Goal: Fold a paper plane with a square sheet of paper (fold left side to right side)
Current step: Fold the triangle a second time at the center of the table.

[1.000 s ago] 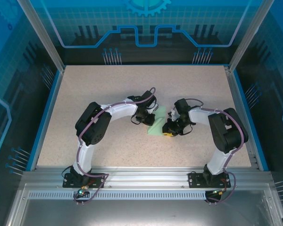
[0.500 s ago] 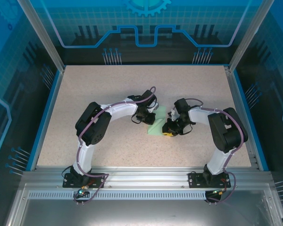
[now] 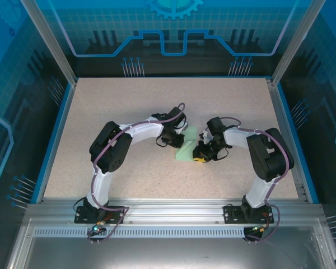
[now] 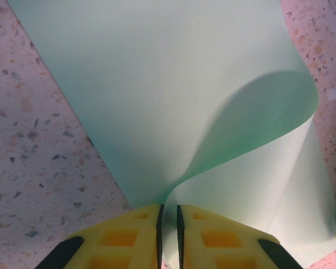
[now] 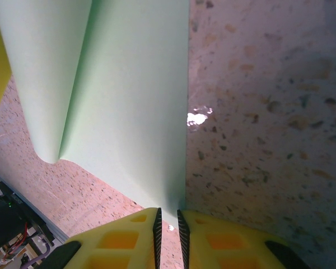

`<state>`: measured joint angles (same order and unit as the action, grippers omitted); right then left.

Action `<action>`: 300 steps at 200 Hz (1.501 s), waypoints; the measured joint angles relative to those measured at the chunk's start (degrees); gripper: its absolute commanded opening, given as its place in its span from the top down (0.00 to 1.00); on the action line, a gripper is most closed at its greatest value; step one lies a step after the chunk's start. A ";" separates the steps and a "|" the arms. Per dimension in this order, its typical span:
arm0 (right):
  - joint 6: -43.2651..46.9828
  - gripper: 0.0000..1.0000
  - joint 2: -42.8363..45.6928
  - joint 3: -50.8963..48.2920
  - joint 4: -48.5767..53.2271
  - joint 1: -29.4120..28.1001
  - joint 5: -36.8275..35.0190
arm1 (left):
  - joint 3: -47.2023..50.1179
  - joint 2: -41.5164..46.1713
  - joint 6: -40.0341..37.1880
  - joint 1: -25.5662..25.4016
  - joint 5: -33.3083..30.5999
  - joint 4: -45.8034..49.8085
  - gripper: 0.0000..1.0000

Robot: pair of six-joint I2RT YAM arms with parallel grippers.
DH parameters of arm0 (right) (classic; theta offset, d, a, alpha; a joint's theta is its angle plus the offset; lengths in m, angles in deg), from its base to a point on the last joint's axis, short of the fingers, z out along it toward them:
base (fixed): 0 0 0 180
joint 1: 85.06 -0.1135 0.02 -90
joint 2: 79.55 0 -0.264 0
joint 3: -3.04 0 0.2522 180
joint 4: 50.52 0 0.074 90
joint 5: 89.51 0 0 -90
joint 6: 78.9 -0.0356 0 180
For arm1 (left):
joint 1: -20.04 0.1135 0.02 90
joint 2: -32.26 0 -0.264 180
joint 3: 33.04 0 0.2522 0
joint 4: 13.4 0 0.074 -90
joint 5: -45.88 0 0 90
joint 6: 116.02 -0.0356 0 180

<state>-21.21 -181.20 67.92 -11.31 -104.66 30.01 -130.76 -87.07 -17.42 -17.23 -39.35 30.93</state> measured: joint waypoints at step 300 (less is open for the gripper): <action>-0.02 0.80 -0.37 0.39 0.46 -0.04 0.07 | 0.00 -0.61 0.02 0.11 -0.04 -0.46 0.89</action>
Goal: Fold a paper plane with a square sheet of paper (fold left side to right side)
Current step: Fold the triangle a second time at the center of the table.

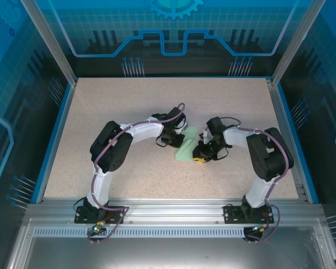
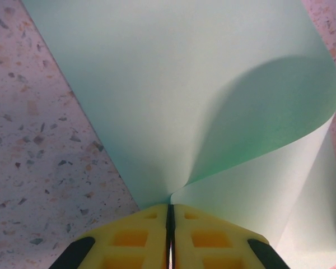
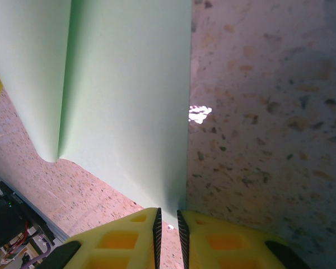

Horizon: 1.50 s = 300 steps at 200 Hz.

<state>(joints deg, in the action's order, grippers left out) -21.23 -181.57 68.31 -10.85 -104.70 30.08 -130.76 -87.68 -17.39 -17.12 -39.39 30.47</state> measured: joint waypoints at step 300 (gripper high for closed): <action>0.00 0.80 -0.37 0.37 0.46 0.00 0.20 | -0.26 0.85 0.00 0.00 0.04 -0.04 0.92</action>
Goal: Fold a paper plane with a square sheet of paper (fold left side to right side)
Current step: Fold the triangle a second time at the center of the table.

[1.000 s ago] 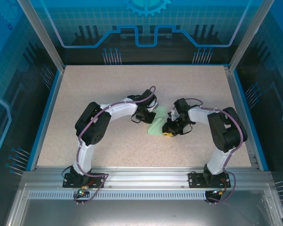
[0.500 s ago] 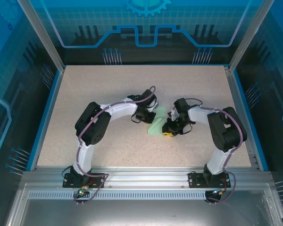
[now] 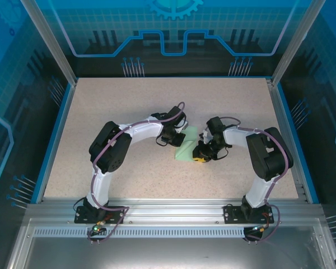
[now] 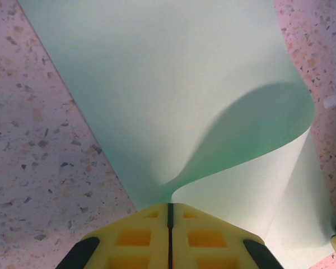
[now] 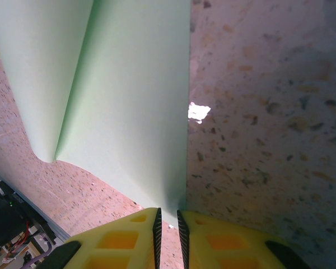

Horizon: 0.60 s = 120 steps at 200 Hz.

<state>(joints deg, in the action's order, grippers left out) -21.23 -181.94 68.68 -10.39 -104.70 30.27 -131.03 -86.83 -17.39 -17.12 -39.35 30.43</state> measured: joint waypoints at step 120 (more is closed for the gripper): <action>-2.12 0.79 4.83 -1.64 -4.50 1.53 2.82 | 0.00 -0.57 0.00 0.00 0.20 -0.42 0.92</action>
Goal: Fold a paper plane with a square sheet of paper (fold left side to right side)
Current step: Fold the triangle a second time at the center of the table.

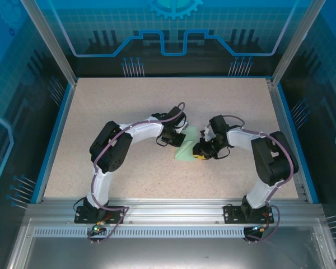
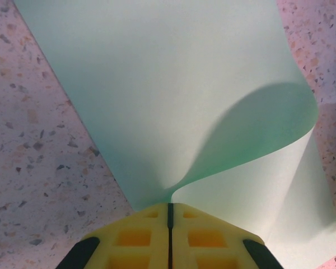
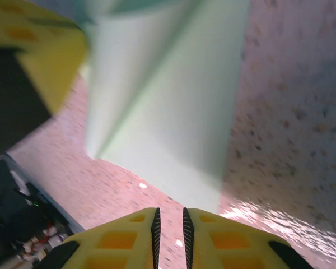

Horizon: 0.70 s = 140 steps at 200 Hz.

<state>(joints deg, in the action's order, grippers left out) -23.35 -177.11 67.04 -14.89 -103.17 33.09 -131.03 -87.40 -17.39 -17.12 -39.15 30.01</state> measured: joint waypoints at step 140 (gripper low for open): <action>-9.31 0.84 -8.55 8.44 -9.18 -0.85 0.52 | 0.00 -0.44 0.02 -0.02 0.22 0.00 0.92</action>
<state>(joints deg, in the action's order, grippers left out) -32.66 -185.66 75.48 -24.07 -104.02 33.62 -131.03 -87.84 -17.37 -17.15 -38.93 30.01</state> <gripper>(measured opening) 0.163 0.084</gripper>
